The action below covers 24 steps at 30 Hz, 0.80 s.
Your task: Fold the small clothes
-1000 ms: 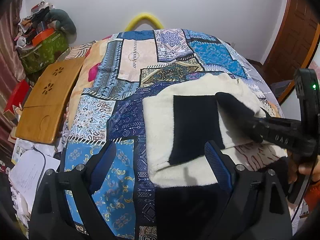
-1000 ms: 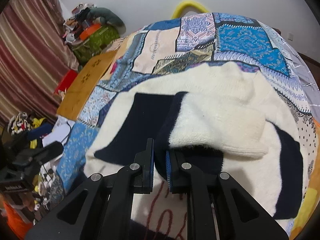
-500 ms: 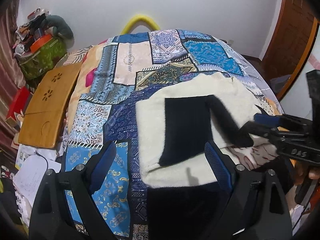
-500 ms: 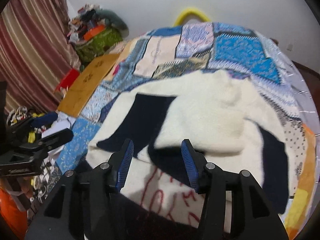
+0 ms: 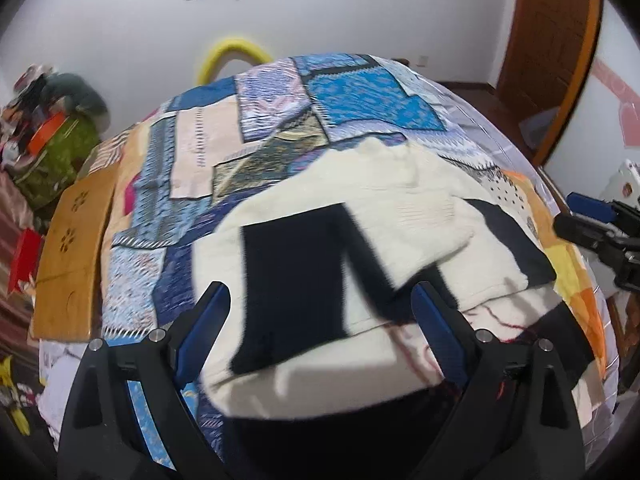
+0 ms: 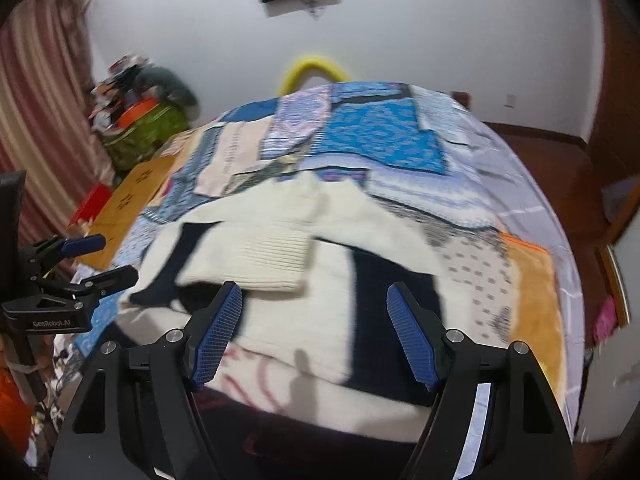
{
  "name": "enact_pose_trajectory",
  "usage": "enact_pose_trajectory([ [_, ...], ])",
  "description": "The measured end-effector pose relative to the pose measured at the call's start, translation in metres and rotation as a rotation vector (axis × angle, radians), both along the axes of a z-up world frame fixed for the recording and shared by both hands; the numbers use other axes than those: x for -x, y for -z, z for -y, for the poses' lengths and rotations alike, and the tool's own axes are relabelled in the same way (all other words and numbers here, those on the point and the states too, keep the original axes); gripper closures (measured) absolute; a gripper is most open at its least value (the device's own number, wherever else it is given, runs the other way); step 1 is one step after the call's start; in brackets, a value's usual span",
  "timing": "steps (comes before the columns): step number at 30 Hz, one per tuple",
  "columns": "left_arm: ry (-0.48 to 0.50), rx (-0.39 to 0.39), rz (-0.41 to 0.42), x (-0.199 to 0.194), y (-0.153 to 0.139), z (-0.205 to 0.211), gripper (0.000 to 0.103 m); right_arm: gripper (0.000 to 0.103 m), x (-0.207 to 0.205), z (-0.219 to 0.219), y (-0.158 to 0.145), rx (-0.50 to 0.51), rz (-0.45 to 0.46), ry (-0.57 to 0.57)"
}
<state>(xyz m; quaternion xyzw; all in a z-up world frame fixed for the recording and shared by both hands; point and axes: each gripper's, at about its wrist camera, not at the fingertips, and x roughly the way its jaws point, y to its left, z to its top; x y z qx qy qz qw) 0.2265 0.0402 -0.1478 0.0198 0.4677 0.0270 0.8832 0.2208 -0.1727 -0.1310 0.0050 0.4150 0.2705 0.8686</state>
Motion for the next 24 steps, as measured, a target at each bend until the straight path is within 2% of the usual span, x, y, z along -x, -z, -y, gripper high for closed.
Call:
enact_pose_trajectory([
  [4, 0.045, -0.064, -0.041, -0.024, 0.021, 0.022, 0.01, 0.031, -0.008, 0.028, 0.009, 0.0, -0.015, 0.067],
  [7, 0.046, -0.127, -0.089, -0.04, 0.044, 0.032, 0.01, 0.031, -0.013, 0.045, 0.018, -0.009, -0.039, 0.107],
  [11, 0.017, -0.152, -0.137, -0.057, 0.066, 0.033, 0.01, 0.031, -0.017, 0.06, 0.026, -0.017, -0.058, 0.131],
  [15, -0.023, -0.13, -0.128, -0.064, 0.067, 0.028, 0.01, 0.031, -0.022, 0.064, 0.037, -0.015, -0.08, 0.136],
  [18, -0.053, -0.143, -0.097, -0.064, 0.061, 0.022, 0.01, 0.031, -0.025, 0.064, 0.049, -0.001, -0.108, 0.132],
  [21, -0.088, -0.162, -0.066, -0.061, 0.054, 0.011, 0.01, 0.031, -0.027, 0.062, 0.059, 0.004, -0.137, 0.124],
  [24, -0.128, -0.139, -0.056, -0.056, 0.048, -0.007, 0.01, 0.031, -0.028, 0.059, 0.065, 0.009, -0.151, 0.118],
])
